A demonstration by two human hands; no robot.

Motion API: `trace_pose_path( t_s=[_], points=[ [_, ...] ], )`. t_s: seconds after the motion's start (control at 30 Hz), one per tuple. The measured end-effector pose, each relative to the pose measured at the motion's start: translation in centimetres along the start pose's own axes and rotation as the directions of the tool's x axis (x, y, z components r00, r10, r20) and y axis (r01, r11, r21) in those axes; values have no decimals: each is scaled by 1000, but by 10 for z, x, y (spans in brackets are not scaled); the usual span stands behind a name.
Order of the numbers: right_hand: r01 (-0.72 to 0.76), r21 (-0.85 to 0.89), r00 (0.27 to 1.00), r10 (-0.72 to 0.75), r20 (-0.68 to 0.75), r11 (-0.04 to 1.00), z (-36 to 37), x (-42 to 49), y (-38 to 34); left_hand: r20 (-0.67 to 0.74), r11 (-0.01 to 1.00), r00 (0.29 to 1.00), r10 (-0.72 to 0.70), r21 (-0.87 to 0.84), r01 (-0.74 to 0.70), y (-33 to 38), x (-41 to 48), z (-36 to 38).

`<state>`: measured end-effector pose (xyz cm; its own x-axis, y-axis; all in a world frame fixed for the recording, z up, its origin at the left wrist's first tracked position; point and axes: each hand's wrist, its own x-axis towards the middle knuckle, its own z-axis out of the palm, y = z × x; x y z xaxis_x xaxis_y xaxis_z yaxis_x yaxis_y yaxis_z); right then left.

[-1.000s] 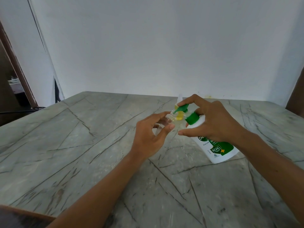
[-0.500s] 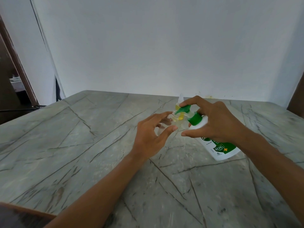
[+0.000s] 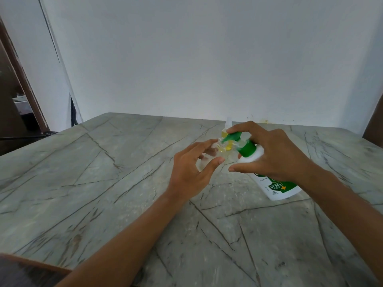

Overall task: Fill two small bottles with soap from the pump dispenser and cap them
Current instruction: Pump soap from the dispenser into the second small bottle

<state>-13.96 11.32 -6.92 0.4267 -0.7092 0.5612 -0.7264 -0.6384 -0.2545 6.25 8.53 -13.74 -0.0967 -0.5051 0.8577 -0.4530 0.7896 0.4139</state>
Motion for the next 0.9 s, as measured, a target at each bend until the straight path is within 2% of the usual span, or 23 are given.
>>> trace_pose_path(
  t_s=[0.27,0.43,0.67,0.9],
  points=[
    [-10,69,999,14,-47,998,1,-1,3,29,999,999,27,36,-28,0,-1,1],
    [9,15,1000,-9,-18,1000,2,0,0,4,999,1000,-27,-26,27,1,-1,1],
    [18,25,999,-17,-32,1000,2,0,1,27,993,994,-103,-60,105,4,0,2],
    [6,100,998,0,-65,995,1,-3,4,39,997,998,-46,-53,48,5,-3,4]
  ],
)
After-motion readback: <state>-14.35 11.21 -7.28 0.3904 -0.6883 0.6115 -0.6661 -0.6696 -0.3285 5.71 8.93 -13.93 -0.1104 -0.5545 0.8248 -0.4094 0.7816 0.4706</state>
